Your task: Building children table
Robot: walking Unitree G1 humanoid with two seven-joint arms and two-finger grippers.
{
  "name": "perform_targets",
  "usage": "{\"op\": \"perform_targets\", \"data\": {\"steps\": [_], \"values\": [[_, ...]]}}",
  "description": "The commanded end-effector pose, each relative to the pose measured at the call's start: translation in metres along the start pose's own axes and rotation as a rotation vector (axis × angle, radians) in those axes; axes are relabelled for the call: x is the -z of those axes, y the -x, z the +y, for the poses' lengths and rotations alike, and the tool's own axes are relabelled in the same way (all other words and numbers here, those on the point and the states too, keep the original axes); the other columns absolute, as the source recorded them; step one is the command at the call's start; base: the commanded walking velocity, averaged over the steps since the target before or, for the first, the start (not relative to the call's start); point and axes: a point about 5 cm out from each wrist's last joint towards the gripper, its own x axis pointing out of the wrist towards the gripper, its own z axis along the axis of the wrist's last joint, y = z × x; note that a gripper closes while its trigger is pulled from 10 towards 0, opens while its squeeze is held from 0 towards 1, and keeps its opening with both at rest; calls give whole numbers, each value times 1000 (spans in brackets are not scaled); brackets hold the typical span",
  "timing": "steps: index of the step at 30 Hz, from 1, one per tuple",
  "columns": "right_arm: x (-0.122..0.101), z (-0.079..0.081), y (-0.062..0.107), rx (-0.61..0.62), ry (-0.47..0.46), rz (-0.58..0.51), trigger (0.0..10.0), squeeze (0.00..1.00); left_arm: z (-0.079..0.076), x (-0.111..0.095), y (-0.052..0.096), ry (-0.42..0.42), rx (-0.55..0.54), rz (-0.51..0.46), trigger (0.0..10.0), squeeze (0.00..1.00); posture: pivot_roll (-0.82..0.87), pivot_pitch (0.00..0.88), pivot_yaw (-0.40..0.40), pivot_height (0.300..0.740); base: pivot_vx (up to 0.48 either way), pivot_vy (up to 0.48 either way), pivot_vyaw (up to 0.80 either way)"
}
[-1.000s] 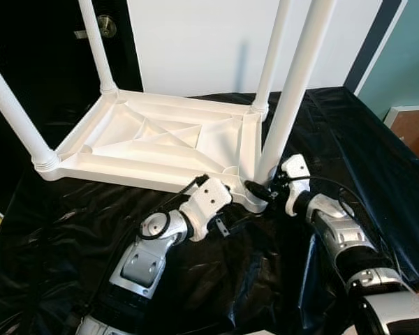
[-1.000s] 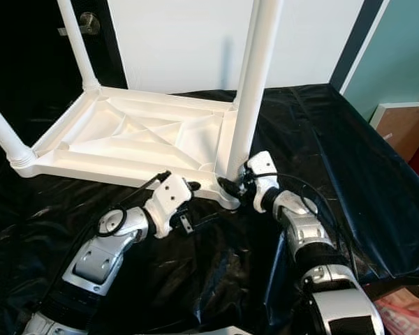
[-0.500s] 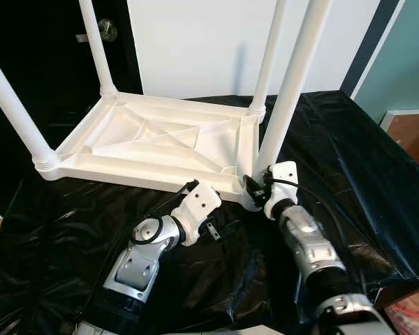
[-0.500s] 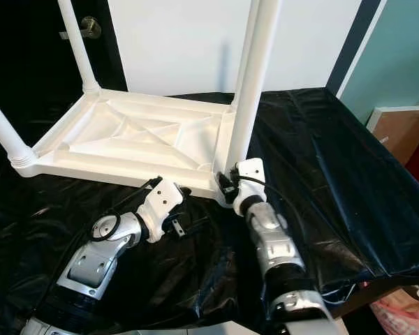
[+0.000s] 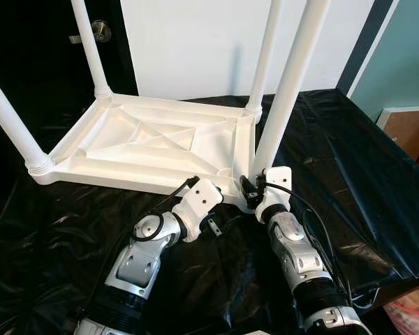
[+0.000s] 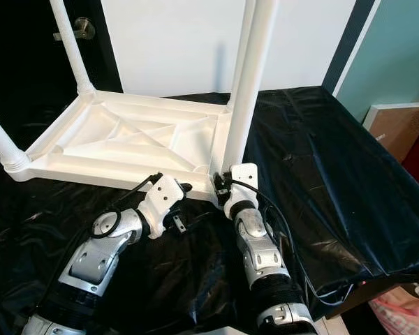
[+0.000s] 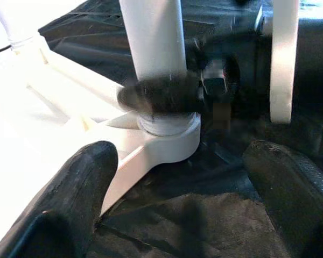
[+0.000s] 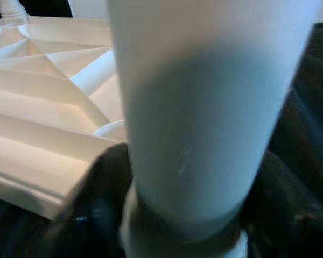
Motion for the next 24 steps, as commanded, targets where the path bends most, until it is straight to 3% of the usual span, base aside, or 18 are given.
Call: {"op": "perform_targets", "data": {"steps": [1, 8, 11, 18, 19, 20, 24], "values": [[6, 7, 3, -15, -13, 28, 10000, 1000, 8, 3, 2, -13, -128, 16, 10000, 0, 24, 0, -34, 740, 0, 0, 0], [0, -3, 5, -41, -1, -13, 10000, 1000, 9, 2, 3, -31, -132, 15, 10000, 0, 20, 0, -28, 740, 0, 0, 0], [-6, -29, 12, -199, 53, -49, 10000, 1000, 13, 1, 4, -74, -153, 12, 10000, 0, 19, 0, -23, 740, 0, 0, 0], [-9, -44, 13, -308, 106, -41, 10000, 1000, 15, 0, 4, -97, -158, 6, 10000, 0, 13, 0, -11, 740, 0, 0, 0], [-11, -51, 12, -353, 138, -29, 10000, 267, 15, -1, 4, -113, -163, 5, 10000, 0, 14, 0, -6, 740, 0, 0, 0], [-12, -56, 10, -389, 154, -21, 10000, 0, 16, -1, 4, -126, -171, 6, 10000, 0, 16, 0, -5, 740, 0, 0, 0], [-20, -62, 1, -455, 188, -17, 10000, 0, 15, -2, 4, -126, -166, 5, 10000, 0, 14, 0, -2, 740, 0, 0, 0]]}}
